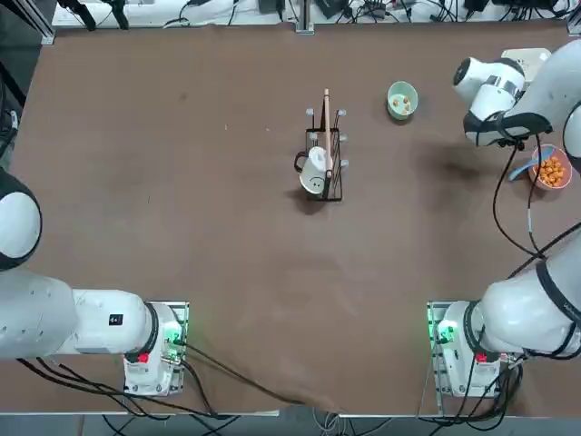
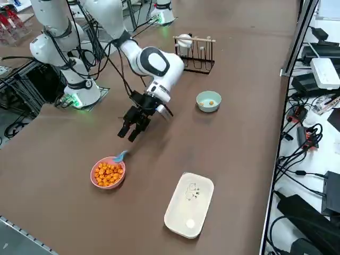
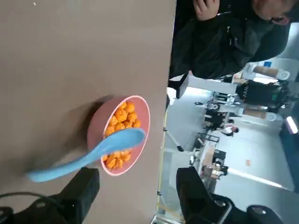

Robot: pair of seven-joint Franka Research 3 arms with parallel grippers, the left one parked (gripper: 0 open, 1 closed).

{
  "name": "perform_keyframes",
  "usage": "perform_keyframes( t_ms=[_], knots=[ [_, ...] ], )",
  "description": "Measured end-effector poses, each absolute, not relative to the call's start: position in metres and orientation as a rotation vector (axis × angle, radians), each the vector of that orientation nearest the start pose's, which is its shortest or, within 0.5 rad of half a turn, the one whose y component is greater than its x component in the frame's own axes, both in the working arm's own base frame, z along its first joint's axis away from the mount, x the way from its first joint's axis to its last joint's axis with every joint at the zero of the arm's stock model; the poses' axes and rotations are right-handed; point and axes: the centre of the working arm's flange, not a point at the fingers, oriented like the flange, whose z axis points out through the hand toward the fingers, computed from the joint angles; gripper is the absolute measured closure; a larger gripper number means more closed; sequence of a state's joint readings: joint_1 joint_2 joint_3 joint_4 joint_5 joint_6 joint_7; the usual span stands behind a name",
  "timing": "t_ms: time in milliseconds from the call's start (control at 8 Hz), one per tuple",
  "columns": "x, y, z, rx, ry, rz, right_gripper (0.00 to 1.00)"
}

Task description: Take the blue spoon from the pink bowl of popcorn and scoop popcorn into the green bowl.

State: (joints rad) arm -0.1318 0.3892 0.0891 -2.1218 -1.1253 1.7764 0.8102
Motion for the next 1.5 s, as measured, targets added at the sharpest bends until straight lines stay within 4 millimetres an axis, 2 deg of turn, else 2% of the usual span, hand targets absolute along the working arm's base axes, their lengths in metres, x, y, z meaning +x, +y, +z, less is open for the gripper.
perform_keyframes(
  t_ms=[250,500,1000,1250,1500],
  knots=[
    [0.524,-0.077,0.24,2.113,-0.216,-0.274,0.0],
    [0.541,-0.058,0.276,2.253,-0.308,-0.296,0.0],
    [0.591,-0.003,0.375,2.65,-0.498,-0.311,0.0],
    [0.603,0.01,0.427,2.881,-0.401,-0.345,0.0],
    [0.61,0.012,0.482,3.022,-0.306,-0.288,0.0]
  ],
)
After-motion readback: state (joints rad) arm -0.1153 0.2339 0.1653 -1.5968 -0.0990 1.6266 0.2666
